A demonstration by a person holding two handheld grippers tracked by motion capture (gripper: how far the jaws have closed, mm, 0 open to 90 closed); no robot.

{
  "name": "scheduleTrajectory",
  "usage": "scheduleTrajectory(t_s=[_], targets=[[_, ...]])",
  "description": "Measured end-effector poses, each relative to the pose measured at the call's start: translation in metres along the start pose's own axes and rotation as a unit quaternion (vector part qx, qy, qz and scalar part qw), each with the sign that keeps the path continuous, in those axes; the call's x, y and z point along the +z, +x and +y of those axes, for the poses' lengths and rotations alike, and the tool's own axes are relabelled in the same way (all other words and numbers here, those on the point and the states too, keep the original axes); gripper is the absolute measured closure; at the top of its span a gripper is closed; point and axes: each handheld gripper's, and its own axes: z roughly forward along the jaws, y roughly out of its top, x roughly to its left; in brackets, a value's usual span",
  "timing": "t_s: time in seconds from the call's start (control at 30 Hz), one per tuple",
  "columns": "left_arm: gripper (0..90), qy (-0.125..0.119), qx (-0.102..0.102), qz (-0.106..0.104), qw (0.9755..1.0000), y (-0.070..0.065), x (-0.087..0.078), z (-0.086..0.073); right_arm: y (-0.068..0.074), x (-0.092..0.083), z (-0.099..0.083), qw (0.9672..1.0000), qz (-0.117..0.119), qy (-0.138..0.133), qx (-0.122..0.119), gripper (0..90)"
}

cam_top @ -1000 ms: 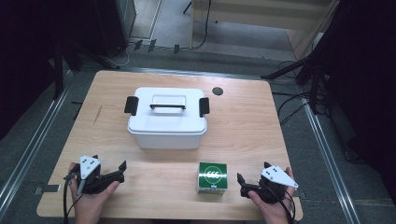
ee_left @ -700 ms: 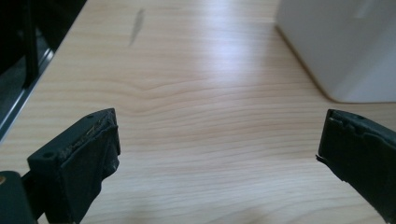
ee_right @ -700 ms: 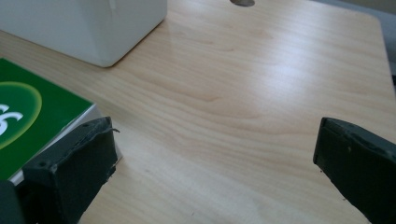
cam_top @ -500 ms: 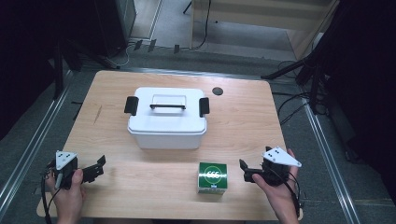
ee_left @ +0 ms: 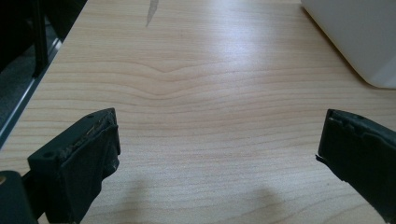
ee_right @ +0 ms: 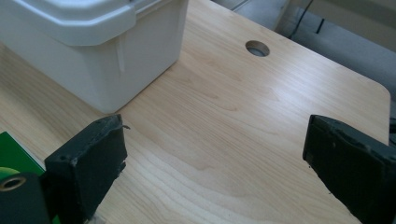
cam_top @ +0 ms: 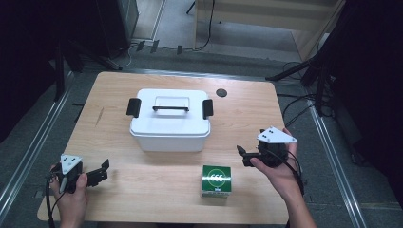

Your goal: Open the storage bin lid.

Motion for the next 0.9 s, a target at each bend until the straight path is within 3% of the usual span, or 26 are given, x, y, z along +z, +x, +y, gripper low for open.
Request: scheduleTrajectory(t_s=[0.1,0.23,0.33,0.47,0.53,0.57,0.63,0.67,0.7,0.73,0.77,0.8,0.83,0.87,0.9], targets=[[0.0,0.0,-0.006,-0.003,1.0,0.001,0.001,0.0,-0.003,0.006,0.008,0.9998,-0.003,0.011,-0.017,6.3],[0.0,0.001,-0.005,-0.004,1.0,0.0,0.001,0.0,-0.012,0.01,0.02,0.9999,0.005,0.009,-0.007,10.5],[0.0,0.0,-0.002,-0.004,1.0,0.0,0.0,-0.001,-0.016,0.012,0.031,0.9996,0.013,0.012,-0.021,13.2],[0.0,0.001,-0.007,-0.007,1.0,0.001,0.001,0.0,-0.02,0.014,0.049,0.9981,0.018,0.021,-0.056,28.1],[0.0,0.0,-0.009,-0.006,0.9999,0.001,0.001,0.0,-0.022,0.015,0.058,0.9968,0.036,0.024,-0.067,35.9],[0.0,0.0,-0.011,-0.007,0.9999,0.002,0.001,0.0,-0.022,0.015,0.058,0.9968,0.036,0.024,-0.067,35.9],[0.0,0.0,-0.012,-0.007,0.9999,0.002,0.001,0.0,-0.024,0.02,0.07,0.9923,0.062,0.044,-0.098,39.3],[0.0,0.0,-0.012,-0.007,0.9999,0.002,0.001,0.0,-0.024,0.02,0.07,0.9923,0.062,0.044,-0.098,39.3],[0.0,0.0,-0.011,-0.007,0.9999,0.002,0.001,0.0,-0.024,0.025,0.078,0.9854,0.09,0.061,-0.131,38.9],[0.0,0.0,-0.011,-0.007,0.9999,0.002,0.001,0.0,-0.024,0.028,0.081,0.9815,0.104,0.072,-0.144,38.7],[0.0,0.001,-0.011,-0.008,0.9999,0.002,0.001,0.0,-0.024,0.028,0.081,0.9815,0.104,0.072,-0.144,38.7],[0.0,0.002,-0.01,-0.008,0.9999,0.002,0.002,0.0,-0.022,0.035,0.088,0.9737,0.127,0.091,-0.166,39.8],[0.0,0.002,-0.01,-0.008,0.9999,0.002,0.002,0.0,-0.022,0.035,0.088,0.9737,0.127,0.091,-0.166,39.8],[0.0,0.001,-0.011,-0.009,0.9999,0.002,0.001,0.0,-0.019,0.041,0.094,0.9647,0.144,0.108,-0.192,42.7],[0.0,0.001,-0.011,-0.01,0.9999,0.002,0.001,0.0,-0.018,0.044,0.097,0.9608,0.148,0.115,-0.204,43.0]])
